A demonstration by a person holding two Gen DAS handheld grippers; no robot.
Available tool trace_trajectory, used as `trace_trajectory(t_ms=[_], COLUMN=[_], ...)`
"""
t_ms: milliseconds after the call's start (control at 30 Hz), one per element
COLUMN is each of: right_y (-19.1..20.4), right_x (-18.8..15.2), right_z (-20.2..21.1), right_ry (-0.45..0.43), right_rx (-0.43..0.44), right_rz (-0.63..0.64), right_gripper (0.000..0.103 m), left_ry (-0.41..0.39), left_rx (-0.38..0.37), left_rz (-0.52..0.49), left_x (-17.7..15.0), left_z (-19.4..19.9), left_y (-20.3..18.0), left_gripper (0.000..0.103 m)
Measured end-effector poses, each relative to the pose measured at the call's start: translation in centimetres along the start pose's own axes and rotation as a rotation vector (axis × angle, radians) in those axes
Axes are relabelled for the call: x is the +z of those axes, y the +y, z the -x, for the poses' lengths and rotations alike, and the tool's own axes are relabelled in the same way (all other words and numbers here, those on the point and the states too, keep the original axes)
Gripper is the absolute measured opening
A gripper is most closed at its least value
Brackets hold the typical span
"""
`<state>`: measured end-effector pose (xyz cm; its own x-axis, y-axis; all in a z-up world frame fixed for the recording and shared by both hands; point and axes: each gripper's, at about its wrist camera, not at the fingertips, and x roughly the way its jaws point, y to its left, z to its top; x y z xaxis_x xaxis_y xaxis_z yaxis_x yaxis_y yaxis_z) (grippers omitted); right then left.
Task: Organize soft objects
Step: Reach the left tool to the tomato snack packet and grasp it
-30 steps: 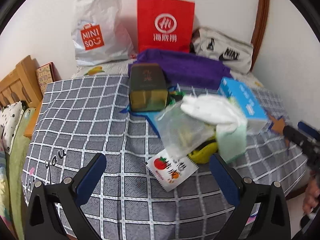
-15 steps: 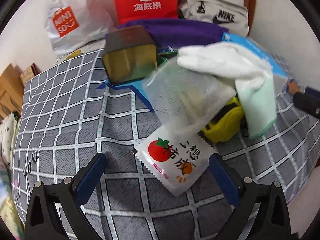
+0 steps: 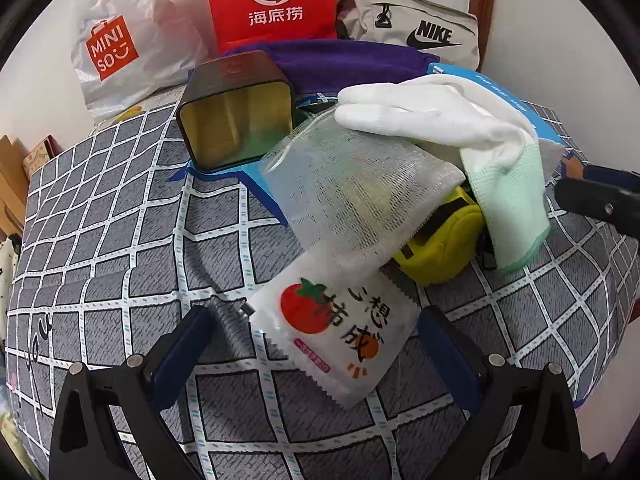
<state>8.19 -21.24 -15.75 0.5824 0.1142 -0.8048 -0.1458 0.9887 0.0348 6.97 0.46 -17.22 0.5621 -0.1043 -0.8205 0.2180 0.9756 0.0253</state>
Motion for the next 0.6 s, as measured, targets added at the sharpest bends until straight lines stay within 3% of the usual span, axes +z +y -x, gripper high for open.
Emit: trace_trajectory(t_ms=[333, 433, 500, 600], right_y=[0.4, 0.6, 0.7, 0.9], right_x=[0.0, -0.1, 0.0, 0.0], right_z=[-1.4, -1.6, -1.7, -1.6], right_ry=[0.04, 0.048, 0.049, 0.046], right_rx=[0.006, 0.002, -0.001, 0.002], right_rz=[0.0, 0.01, 0.013, 0.016], right_gripper=[0.102, 0.102, 0.102, 0.102], left_ry=[-0.047, -0.065, -0.079, -0.085], left_rx=[-0.001, -0.009, -0.015, -0.048], left_rz=[-0.021, -0.041, -0.052, -0.069], left_x=[-0.9, -0.7, -0.5, -0.4], left_z=[0.6, 0.9, 1.1, 1.3], left_y=[-0.6, -0.7, -0.7, -0.8], left_gripper=[0.1, 0.086, 0.061, 0.044])
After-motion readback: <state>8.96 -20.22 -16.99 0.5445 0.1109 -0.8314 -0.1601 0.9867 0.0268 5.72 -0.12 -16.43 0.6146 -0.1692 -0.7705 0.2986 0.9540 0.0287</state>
